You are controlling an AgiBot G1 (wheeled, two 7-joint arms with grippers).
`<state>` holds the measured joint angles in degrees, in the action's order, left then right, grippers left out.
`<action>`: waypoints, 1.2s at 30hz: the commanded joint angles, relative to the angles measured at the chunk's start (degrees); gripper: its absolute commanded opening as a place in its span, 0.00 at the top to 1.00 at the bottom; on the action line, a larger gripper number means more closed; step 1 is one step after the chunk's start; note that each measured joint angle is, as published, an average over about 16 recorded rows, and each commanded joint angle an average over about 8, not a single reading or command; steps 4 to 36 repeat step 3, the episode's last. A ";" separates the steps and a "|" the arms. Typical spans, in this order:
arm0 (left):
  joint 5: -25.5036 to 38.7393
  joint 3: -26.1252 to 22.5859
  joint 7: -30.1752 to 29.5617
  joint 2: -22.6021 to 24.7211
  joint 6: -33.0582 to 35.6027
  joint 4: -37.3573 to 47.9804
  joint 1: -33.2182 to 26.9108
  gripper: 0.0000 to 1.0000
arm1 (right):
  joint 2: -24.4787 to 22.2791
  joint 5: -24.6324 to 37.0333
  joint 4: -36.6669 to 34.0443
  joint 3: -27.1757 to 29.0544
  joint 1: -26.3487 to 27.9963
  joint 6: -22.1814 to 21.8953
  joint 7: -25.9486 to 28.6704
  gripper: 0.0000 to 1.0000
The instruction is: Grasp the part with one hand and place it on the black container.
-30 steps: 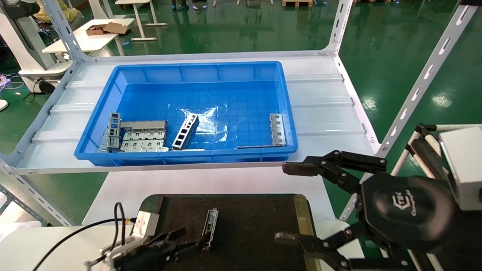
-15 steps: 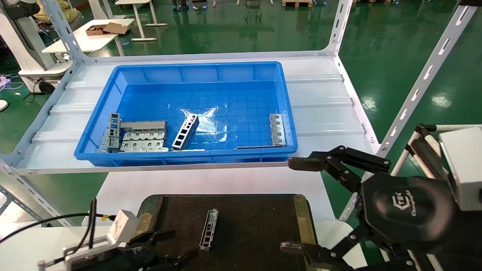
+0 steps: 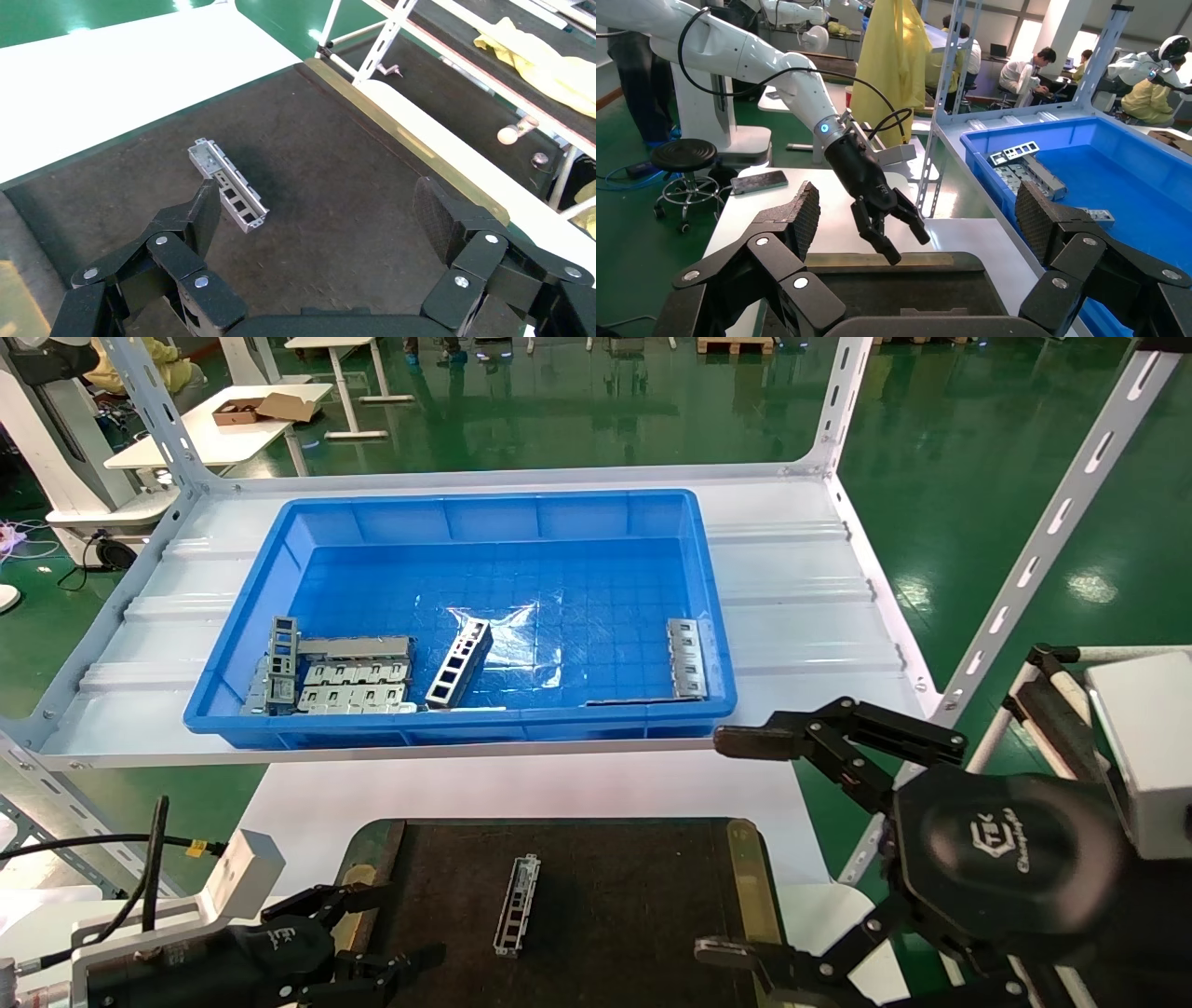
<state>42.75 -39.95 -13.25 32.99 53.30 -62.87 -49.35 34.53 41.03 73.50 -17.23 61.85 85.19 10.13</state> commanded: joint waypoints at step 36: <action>-0.37 0.30 -0.02 -0.58 0.28 -0.06 -0.03 0.00 | -0.01 -0.01 0.00 -0.01 0.00 -0.01 -0.01 0.00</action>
